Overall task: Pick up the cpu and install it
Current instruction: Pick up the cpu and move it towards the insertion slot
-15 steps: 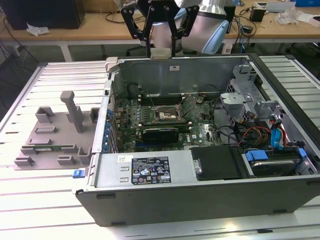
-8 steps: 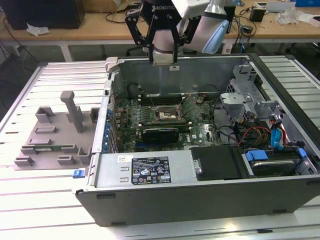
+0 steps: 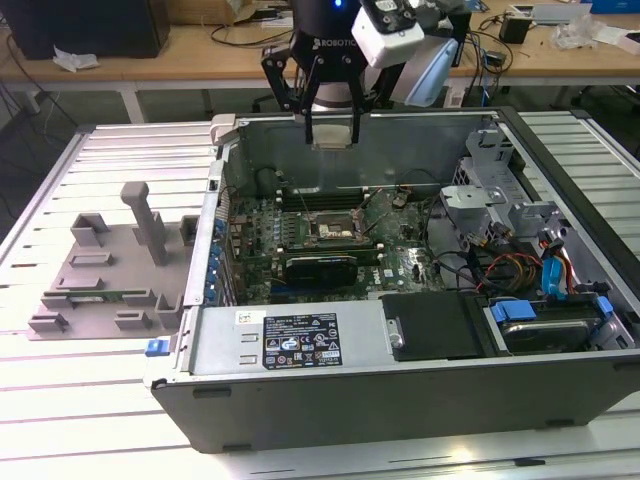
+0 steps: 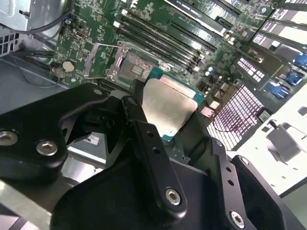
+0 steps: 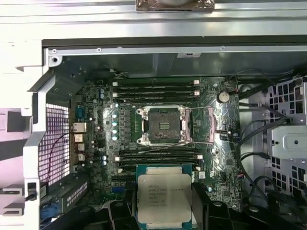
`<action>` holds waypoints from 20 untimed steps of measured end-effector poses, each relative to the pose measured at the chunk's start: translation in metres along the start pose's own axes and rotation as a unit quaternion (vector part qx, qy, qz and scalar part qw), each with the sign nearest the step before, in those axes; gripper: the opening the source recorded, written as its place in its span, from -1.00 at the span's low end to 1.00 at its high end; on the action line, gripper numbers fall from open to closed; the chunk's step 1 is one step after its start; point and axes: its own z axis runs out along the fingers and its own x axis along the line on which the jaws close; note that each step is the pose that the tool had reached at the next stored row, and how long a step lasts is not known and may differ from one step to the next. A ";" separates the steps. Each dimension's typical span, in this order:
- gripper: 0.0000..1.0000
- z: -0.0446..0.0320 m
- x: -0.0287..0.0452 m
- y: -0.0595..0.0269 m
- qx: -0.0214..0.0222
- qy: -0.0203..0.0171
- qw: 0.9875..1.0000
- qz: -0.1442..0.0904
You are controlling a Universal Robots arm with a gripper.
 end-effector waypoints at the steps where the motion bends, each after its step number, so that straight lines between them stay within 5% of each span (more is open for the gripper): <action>1: 0.09 0.0019 -0.0010 0.0001 0.000 0.000 1.000 0.000; 9: 0.09 0.0247 -0.0104 0.0104 0.000 0.007 1.000 0.000; 13: 0.09 0.0348 -0.0119 0.0182 0.000 0.008 1.000 0.000; 20: 0.09 0.0508 -0.0120 0.0198 0.000 0.008 1.000 -0.003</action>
